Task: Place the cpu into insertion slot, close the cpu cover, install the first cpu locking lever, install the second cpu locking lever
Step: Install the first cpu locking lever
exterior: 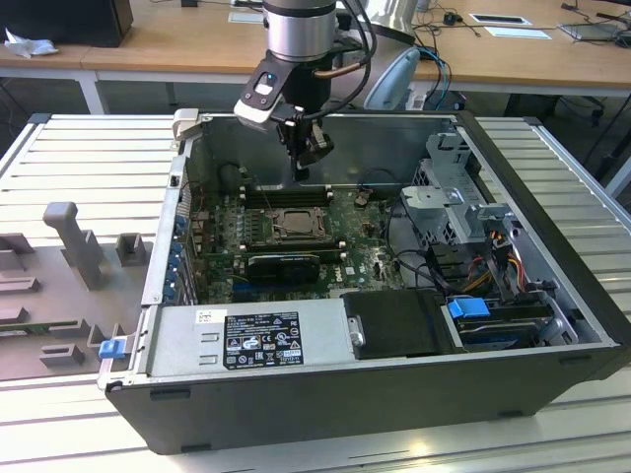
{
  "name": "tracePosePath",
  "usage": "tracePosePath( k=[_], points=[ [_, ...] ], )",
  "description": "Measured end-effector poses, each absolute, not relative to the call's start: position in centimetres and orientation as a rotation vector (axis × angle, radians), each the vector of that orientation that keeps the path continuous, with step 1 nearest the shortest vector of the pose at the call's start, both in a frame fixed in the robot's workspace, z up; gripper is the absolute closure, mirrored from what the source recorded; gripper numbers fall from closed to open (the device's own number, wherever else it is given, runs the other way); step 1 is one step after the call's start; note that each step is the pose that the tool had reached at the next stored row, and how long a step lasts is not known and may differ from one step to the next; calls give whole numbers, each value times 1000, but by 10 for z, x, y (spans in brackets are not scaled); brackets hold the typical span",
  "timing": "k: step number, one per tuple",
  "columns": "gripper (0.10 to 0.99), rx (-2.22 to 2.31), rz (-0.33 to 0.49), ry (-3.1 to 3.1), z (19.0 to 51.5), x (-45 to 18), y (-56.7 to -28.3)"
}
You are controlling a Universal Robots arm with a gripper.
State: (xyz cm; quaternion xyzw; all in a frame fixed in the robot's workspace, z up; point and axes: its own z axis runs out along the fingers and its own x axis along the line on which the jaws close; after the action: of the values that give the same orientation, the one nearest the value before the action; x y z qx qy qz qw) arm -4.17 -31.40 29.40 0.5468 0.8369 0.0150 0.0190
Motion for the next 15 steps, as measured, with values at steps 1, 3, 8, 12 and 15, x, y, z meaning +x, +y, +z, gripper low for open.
tracePosePath(
  k=[1,3,8,12,15],
  points=[
    [980,1671,47,2615,294,-42,-314],
    [980,1573,49,2677,294,-42,-314],
    [980,1389,53,2779,291,-42,-314],
    [980,1186,57,2874,288,-42,-314],
    [980,1089,58,2914,286,-42,-314]
  ],
)
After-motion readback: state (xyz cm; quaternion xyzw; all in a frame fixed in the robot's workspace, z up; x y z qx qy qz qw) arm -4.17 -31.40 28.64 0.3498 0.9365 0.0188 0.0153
